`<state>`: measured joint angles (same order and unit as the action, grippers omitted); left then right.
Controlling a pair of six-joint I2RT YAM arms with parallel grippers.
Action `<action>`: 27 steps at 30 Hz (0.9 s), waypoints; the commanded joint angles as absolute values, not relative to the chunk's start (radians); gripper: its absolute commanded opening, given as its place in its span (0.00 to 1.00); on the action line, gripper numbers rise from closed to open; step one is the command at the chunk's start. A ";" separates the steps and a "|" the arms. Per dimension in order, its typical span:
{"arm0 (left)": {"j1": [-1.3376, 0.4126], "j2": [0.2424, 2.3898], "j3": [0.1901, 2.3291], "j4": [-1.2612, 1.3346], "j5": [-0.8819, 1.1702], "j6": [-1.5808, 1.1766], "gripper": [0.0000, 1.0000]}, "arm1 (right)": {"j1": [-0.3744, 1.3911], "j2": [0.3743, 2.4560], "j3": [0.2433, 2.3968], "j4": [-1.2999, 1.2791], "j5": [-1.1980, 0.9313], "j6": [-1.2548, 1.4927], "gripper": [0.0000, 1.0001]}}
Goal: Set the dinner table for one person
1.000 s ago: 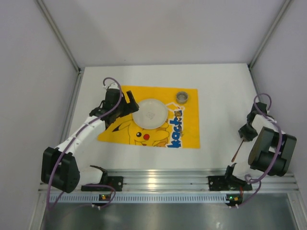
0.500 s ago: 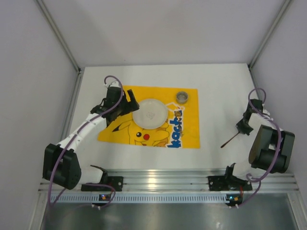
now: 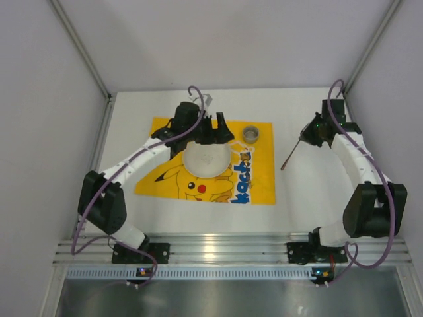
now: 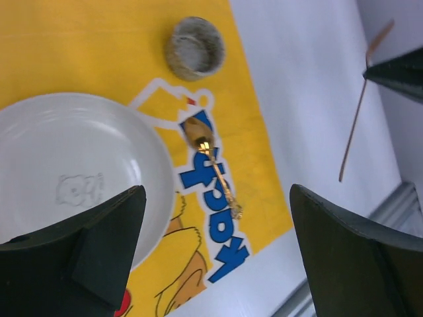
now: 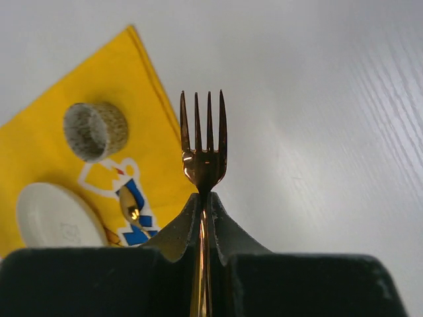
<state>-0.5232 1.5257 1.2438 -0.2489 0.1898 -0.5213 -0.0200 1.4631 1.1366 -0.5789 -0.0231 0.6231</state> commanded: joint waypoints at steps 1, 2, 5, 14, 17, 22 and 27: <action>-0.572 1.626 1.296 -0.068 0.455 -0.567 0.95 | 0.038 1.413 1.252 -0.661 -0.077 0.658 0.00; -0.586 1.675 1.311 -0.051 0.525 -0.586 0.95 | 0.044 1.411 1.279 -0.669 -0.084 0.666 0.00; -0.666 1.773 1.394 -0.032 0.609 -0.581 0.98 | 0.057 1.391 1.302 -0.683 -0.113 0.686 0.00; -0.807 1.914 1.551 -0.023 0.649 -0.618 0.97 | 0.066 1.341 1.302 -0.683 -0.130 0.710 0.00; -0.828 1.942 1.588 -0.031 0.652 -0.624 0.95 | 0.071 1.333 1.293 -0.680 -0.135 0.722 0.00; -0.841 1.989 1.637 -0.041 0.707 -0.640 0.50 | 0.072 1.322 1.290 -0.673 -0.147 0.741 0.00; -0.842 2.005 1.641 -0.048 0.721 -0.657 0.08 | 0.072 1.315 1.286 -0.660 -0.173 0.764 0.00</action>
